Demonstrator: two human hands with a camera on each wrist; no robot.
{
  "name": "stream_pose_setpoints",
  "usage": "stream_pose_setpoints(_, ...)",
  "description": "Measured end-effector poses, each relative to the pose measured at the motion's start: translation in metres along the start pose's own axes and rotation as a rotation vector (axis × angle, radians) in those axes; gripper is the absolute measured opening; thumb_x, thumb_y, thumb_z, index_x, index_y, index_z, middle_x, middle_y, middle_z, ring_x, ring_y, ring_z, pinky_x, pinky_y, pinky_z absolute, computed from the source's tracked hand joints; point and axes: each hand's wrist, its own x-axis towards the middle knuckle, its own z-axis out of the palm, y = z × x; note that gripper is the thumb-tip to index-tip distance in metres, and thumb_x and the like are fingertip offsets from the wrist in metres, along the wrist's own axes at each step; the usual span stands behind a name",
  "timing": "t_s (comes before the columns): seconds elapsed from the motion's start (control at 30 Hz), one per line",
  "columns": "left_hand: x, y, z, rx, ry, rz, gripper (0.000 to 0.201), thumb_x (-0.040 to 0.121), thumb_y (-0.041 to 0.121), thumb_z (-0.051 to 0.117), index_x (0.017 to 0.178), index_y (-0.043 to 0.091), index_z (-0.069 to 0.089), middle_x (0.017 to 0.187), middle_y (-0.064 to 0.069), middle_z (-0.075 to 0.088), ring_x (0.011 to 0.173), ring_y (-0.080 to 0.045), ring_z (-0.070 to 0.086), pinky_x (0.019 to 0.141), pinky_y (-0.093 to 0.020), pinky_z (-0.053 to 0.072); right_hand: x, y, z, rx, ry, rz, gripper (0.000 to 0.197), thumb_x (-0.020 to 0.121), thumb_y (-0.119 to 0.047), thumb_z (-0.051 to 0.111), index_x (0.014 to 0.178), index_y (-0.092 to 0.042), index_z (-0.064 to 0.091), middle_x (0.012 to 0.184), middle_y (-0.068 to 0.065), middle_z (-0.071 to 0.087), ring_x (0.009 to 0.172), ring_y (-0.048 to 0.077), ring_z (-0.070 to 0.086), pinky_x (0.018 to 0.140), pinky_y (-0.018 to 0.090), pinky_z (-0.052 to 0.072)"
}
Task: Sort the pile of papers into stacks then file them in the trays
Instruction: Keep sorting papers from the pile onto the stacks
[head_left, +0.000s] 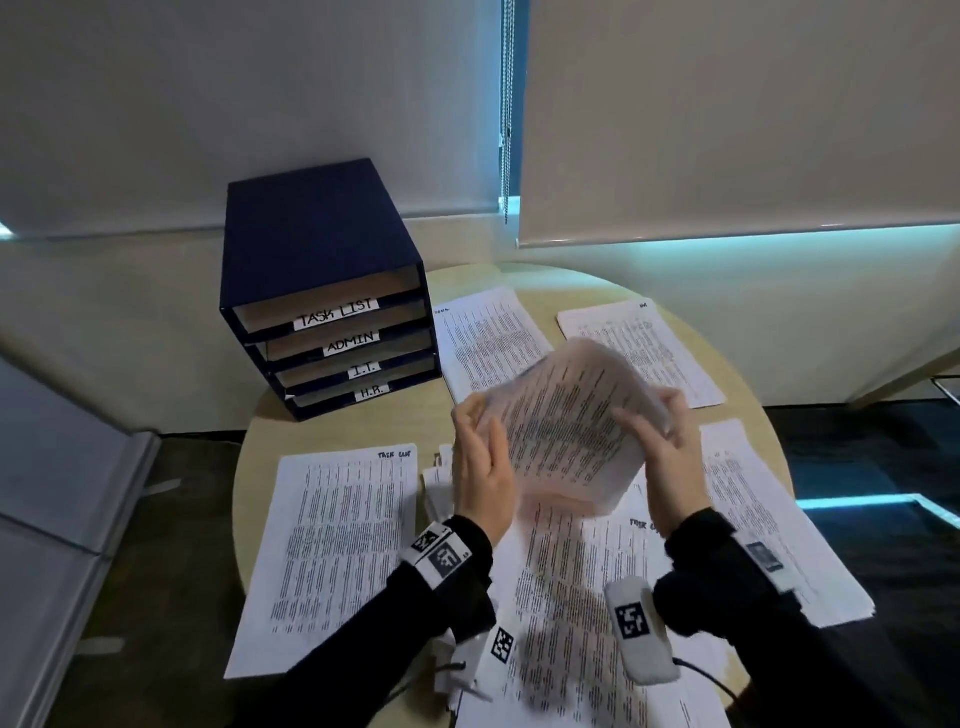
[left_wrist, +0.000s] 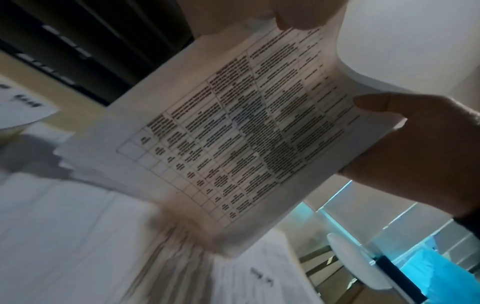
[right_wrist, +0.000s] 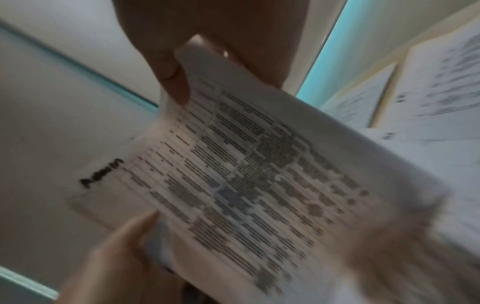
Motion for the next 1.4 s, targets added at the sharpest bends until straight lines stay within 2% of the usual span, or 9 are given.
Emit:
stream_pose_setpoints(0.07, -0.001, -0.015, 0.0, 0.044, -0.025, -0.069, 0.019, 0.104, 0.017, 0.032, 0.101, 0.036, 0.03, 0.104, -0.005, 0.053, 0.073, -0.007, 0.051, 0.055, -0.004, 0.04, 0.002, 0.025, -0.003, -0.039, 0.041, 0.067, 0.027, 0.078, -0.011, 0.065, 0.1, -0.016, 0.05, 0.099, 0.001, 0.061, 0.091, 0.014, 0.059, 0.073, 0.025, 0.048)
stream_pose_setpoints(0.17, 0.008, -0.03, 0.0, 0.068, -0.026, -0.241, 0.007, 0.104, 0.021, 0.035, 0.104, 0.024, 0.028, 0.082, 0.008, 0.045, 0.062, -0.006, 0.04, 0.051, -0.005, 0.04, 0.014, 0.05, -0.005, -0.038, 0.086, 0.171, 0.032, 0.086, 0.002, 0.053, 0.117, -0.006, 0.046, 0.107, 0.006, 0.06, 0.099, 0.02, 0.057, 0.076, 0.029, 0.046)
stream_pose_setpoints(0.3, 0.019, -0.04, 0.001, 0.093, -0.089, -0.445, 0.048, 0.103, 0.027, 0.039, 0.146, 0.012, 0.023, 0.141, 0.002, 0.043, 0.13, -0.019, 0.041, 0.097, -0.011, 0.026, 0.025, 0.075, -0.006, -0.146, 0.092, 0.285, 0.034, 0.088, 0.007, 0.043, 0.118, -0.009, 0.036, 0.106, 0.005, 0.056, 0.093, 0.017, 0.054, 0.081, 0.032, 0.045)
stream_pose_setpoints(0.5, 0.035, -0.088, 0.003, 0.355, -0.094, -0.536, 0.058, 0.095, 0.054, 0.031, 0.146, 0.027, 0.027, 0.152, 0.001, 0.037, 0.133, -0.026, 0.043, 0.111, -0.05, 0.033, 0.033, 0.099, -0.005, -0.386, 0.043, 0.349, 0.016, 0.096, -0.005, 0.046, 0.112, -0.01, 0.048, 0.107, 0.007, 0.061, 0.095, 0.024, 0.059, 0.085, 0.04, 0.051)
stream_pose_setpoints(0.63, 0.049, -0.044, -0.013, 0.079, -0.107, -0.507, 0.041, 0.103, 0.023, 0.037, 0.143, 0.013, 0.034, 0.139, 0.003, 0.044, 0.128, -0.015, 0.042, 0.111, -0.033, 0.029, 0.042, 0.084, -0.014, -0.43, -0.165, 0.335, 0.013, 0.095, -0.013, 0.053, 0.107, -0.015, 0.051, 0.096, 0.001, 0.061, 0.082, 0.015, 0.059, 0.067, 0.024, 0.046)
stream_pose_setpoints(0.73, 0.056, -0.042, -0.021, 0.034, -0.133, -0.536, 0.038, 0.103, 0.024, 0.04, 0.141, 0.018, 0.036, 0.13, 0.006, 0.044, 0.13, -0.018, 0.041, 0.113, -0.039, 0.028, 0.051, 0.085, -0.026, -0.38, -0.323, 0.509, 0.012, 0.096, -0.008, 0.048, 0.106, -0.016, 0.05, 0.091, 0.01, 0.063, 0.064, 0.027, 0.064, 0.049, 0.028, 0.048)
stream_pose_setpoints(0.83, 0.06, -0.056, -0.02, 0.067, -0.181, -0.563, 0.025, 0.101, 0.034, 0.045, 0.124, 0.027, 0.041, 0.128, 0.0, 0.058, 0.114, -0.022, 0.057, 0.102, -0.042, 0.044, 0.076, 0.089, -0.031, -0.31, -0.208, 0.551, 0.009, 0.094, 0.004, 0.041, 0.095, -0.004, 0.046, 0.067, 0.012, 0.048, 0.042, 0.02, 0.053, 0.035, 0.024, 0.037)
stream_pose_setpoints(1.0, 0.033, -0.08, -0.029, 0.156, -0.214, -0.549, 0.022, 0.102, 0.031, 0.043, 0.122, 0.023, 0.045, 0.103, 0.006, 0.058, 0.08, -0.011, 0.063, 0.063, -0.024, 0.052, 0.141, 0.1, -0.02, -0.28, -0.051, 0.589, 0.015, 0.094, 0.01, 0.035, 0.104, 0.004, 0.044, 0.065, 0.016, 0.048, 0.034, 0.014, 0.051, 0.033, 0.022, 0.044)
stream_pose_setpoints(1.4, 0.006, -0.116, -0.055, 0.362, -0.353, -0.463, 0.019, 0.101, 0.031, 0.045, 0.115, 0.021, 0.053, 0.107, 0.0, 0.062, 0.085, -0.012, 0.063, 0.073, -0.023, 0.054, 0.222, 0.138, 0.061, -0.409, -0.063, 0.646, 0.033, 0.096, 0.005, 0.038, 0.128, 0.007, 0.043, 0.1, 0.02, 0.058, 0.043, 0.019, 0.063, 0.043, 0.028, 0.053)
